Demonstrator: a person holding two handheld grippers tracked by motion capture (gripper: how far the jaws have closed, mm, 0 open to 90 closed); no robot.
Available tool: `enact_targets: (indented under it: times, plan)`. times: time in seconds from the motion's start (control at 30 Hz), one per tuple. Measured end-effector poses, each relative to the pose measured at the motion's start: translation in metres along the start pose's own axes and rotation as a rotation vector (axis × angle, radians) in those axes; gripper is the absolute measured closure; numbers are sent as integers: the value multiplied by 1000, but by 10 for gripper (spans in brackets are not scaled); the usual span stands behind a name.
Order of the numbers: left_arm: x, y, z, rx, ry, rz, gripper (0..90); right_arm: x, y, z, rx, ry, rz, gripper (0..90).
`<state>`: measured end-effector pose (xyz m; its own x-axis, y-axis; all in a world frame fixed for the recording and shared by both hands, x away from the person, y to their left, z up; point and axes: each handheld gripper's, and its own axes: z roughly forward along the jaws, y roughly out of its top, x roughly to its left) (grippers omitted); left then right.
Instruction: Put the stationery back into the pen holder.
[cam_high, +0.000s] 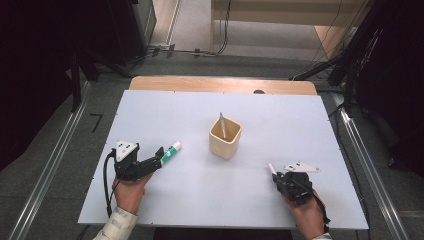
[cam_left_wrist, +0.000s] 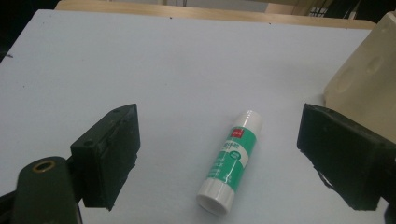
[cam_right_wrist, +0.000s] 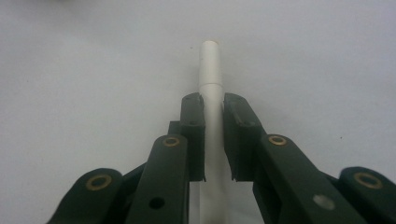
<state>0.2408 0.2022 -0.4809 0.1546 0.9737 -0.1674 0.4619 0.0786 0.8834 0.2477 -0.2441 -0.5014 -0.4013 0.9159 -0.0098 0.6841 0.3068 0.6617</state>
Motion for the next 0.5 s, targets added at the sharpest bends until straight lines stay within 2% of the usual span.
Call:
enact_targets:
  times: [0.2, 0.5]
  plan:
    - [0, 0, 0, 1, 3, -1, 142, -1, 5, -3, -17, 4, -3, 771]
    - [0, -1, 1, 3, 2, -1, 142, -5, 14, -7, -48, 23, 19, 771]
